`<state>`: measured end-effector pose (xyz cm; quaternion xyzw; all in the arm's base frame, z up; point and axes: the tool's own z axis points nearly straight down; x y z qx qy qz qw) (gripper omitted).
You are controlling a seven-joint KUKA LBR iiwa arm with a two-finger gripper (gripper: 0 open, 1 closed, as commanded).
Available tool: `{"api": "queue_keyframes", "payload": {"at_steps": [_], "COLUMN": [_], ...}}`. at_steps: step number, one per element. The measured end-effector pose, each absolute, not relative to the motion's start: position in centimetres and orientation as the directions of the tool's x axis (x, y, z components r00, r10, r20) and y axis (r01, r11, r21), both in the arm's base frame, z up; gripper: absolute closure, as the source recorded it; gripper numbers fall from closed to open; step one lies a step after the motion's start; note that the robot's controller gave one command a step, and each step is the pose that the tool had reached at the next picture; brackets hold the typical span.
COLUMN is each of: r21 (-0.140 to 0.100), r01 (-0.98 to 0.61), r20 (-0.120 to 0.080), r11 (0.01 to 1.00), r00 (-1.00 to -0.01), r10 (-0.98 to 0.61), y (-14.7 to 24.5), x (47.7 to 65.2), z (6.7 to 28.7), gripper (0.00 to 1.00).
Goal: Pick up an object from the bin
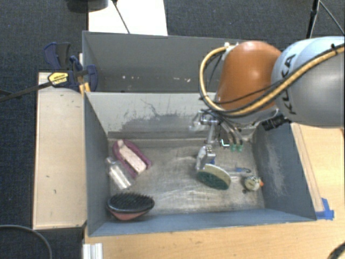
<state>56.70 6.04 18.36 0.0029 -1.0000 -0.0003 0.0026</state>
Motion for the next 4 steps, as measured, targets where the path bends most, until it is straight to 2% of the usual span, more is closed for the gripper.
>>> {"api": "queue_keyframes", "payload": {"at_steps": [1, 2, 3, 4], "r21": [0.0, 0.001, -0.004, 0.0], "r01": [-0.041, -0.147, -0.393, -0.393], "r20": [-0.006, -0.017, -0.005, -0.005], "r11": [0.999, 0.989, 0.919, 0.92], "r00": [-0.999, -0.989, -0.919, -0.92], "r10": [-0.041, -0.147, -0.393, -0.393], "y": [5.0, 8.6, -0.1, 0.2], "x": [59.3, 51.4, 51.3, 51.2], "z": [7.5, 7.4, 10.3, 10.2], "gripper": [0.0, 0.0, 0.0, 1.0]}}
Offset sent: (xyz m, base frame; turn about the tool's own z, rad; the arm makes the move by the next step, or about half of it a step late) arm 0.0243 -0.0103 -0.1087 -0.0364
